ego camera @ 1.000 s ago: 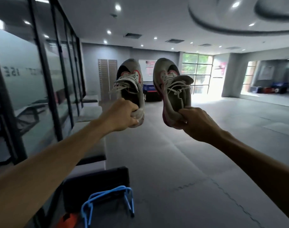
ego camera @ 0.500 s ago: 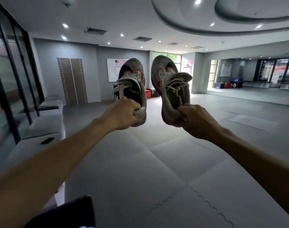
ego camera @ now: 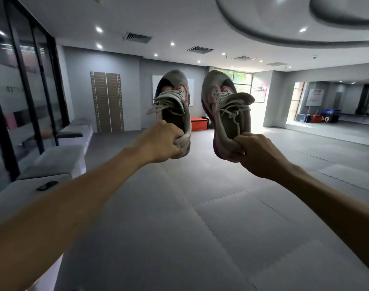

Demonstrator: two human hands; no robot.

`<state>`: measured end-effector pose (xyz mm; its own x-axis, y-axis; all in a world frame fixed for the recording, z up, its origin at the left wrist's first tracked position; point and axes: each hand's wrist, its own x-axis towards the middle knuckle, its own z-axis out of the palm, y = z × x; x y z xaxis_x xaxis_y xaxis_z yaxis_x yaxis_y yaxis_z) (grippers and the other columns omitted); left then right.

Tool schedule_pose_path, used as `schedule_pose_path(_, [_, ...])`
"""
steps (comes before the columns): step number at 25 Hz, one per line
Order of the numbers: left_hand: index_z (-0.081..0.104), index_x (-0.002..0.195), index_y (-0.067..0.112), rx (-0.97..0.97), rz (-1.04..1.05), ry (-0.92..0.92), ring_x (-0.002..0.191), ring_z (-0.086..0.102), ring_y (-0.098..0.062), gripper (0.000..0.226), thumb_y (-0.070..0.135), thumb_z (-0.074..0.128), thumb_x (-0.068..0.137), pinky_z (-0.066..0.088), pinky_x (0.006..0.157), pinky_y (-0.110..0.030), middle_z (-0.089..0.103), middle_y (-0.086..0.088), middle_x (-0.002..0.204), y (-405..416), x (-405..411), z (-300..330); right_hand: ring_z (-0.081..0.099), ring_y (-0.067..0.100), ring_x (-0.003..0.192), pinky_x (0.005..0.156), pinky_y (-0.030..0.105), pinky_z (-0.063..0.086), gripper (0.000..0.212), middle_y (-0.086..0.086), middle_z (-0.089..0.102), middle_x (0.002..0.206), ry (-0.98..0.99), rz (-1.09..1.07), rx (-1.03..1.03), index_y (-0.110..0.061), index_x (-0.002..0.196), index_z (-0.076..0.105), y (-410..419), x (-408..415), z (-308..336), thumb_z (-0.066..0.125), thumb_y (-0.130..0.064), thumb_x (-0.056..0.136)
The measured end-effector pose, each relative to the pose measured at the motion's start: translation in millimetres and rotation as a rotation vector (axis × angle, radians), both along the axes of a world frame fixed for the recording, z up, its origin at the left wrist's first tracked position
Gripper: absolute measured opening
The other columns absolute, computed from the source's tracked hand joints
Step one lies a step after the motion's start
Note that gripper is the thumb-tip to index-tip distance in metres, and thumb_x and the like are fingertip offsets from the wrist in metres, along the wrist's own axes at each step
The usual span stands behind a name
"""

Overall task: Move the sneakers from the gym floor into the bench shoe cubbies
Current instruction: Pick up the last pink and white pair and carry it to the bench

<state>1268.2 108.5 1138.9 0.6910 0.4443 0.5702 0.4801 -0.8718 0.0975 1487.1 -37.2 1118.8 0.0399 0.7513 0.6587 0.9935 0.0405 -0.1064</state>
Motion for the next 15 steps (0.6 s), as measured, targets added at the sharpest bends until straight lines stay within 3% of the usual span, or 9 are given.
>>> schedule_pose_path(5, [0.048, 0.057, 0.012, 0.001, 0.033, 0.019, 0.055, 0.047, -0.018, 0.030, 0.020, 0.071, 0.074, 0.042, 0.055, -0.034, 0.052, -0.001, 0.056, 129.0, 81.3, -8.4, 0.050, 0.031, 0.059, 0.056, 0.044, 0.045, 0.013, 0.003, 0.052, 0.068, -0.009, 0.014, -0.011, -0.009, 0.067, 0.052, 132.6, 85.3, -9.4, 0.058, -0.009, 0.078])
schedule_pose_path(8, [0.048, 0.055, 0.013, -0.021, 0.038, 0.018, 0.054, 0.048, -0.018, 0.032, 0.020, 0.072, 0.075, 0.039, 0.053, -0.031, 0.052, 0.000, 0.055, 217.8, 134.8, -3.8, 0.048, 0.031, 0.058, 0.054, 0.043, 0.043, 0.015, 0.001, 0.049, 0.066, 0.007, 0.027, 0.001, -0.013, 0.065, 0.049, 221.2, 138.5, -5.1, 0.057, -0.009, 0.077])
schedule_pose_path(15, [0.053, 0.056, 0.015, -0.015, 0.058, 0.052, 0.052, 0.048, -0.013, 0.028, 0.019, 0.074, 0.075, 0.030, 0.048, -0.027, 0.053, 0.001, 0.055, 392.9, 266.4, 1.1, 0.051, 0.032, 0.062, 0.058, 0.043, 0.046, 0.007, 0.007, 0.057, 0.073, 0.006, 0.060, 0.028, -0.005, 0.074, 0.060, 402.3, 269.4, -4.2, 0.060, -0.011, 0.078])
